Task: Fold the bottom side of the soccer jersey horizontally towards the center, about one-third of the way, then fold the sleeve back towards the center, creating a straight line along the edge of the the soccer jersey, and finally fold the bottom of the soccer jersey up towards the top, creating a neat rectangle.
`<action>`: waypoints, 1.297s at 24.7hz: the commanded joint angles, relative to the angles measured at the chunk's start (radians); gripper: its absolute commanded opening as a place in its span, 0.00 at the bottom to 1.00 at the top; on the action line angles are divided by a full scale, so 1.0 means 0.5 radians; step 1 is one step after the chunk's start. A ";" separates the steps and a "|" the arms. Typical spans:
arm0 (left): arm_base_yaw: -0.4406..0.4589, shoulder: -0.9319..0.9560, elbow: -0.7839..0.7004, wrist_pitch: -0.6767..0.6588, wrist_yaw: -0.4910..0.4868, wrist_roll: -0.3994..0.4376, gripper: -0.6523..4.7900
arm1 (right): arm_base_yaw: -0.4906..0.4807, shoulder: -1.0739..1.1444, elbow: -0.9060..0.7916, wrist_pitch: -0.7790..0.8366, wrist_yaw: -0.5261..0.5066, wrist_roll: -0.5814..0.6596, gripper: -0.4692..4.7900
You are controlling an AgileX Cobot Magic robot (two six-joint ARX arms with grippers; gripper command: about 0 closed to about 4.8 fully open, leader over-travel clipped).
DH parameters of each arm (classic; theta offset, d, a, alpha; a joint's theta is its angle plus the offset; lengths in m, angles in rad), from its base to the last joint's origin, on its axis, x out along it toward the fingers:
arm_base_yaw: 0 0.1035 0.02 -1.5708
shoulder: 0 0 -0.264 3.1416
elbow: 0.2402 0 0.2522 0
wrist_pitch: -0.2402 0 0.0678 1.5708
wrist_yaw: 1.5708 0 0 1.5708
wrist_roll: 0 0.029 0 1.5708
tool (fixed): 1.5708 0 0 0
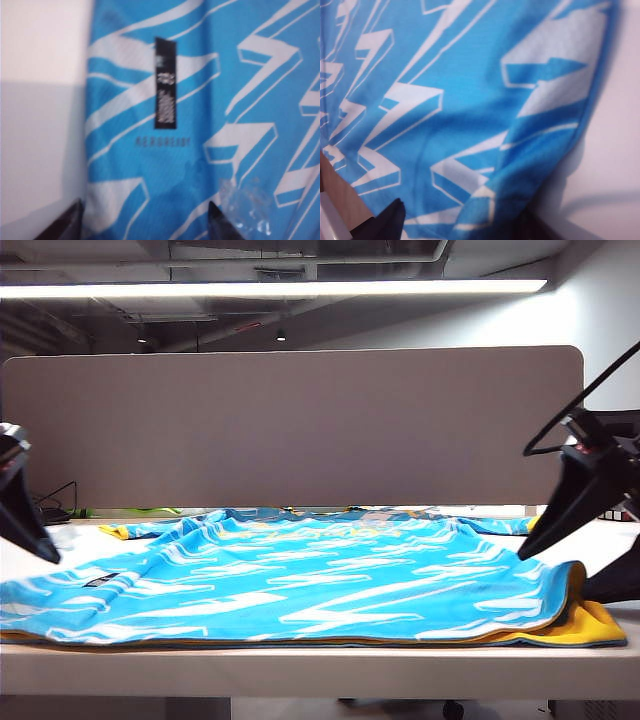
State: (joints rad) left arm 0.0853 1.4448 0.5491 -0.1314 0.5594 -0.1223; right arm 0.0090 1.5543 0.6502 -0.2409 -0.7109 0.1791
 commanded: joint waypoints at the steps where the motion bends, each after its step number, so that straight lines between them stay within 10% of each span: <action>1: -0.021 0.148 -0.070 -0.338 -0.169 -0.018 0.71 | 0.027 0.055 -0.054 -0.160 0.214 0.032 0.67; 9: -0.020 0.208 -0.066 -0.401 -0.127 -0.015 0.55 | 0.027 0.055 -0.054 -0.147 0.214 0.061 0.67; 25: -0.023 0.208 -0.055 -0.562 -0.020 0.037 0.55 | 0.027 0.055 -0.054 -0.136 0.214 0.061 0.67; 28: -0.023 0.208 -0.055 -0.523 -0.018 0.035 0.35 | 0.027 0.055 -0.054 -0.130 0.214 0.068 0.66; 32: -0.022 0.208 -0.055 -0.352 0.079 0.019 0.11 | 0.029 0.055 -0.054 -0.081 0.212 0.117 0.30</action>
State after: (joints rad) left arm 0.0776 1.5208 0.5533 -0.2199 0.7143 -0.1059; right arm 0.0200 1.5692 0.6422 -0.2134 -0.6819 0.2176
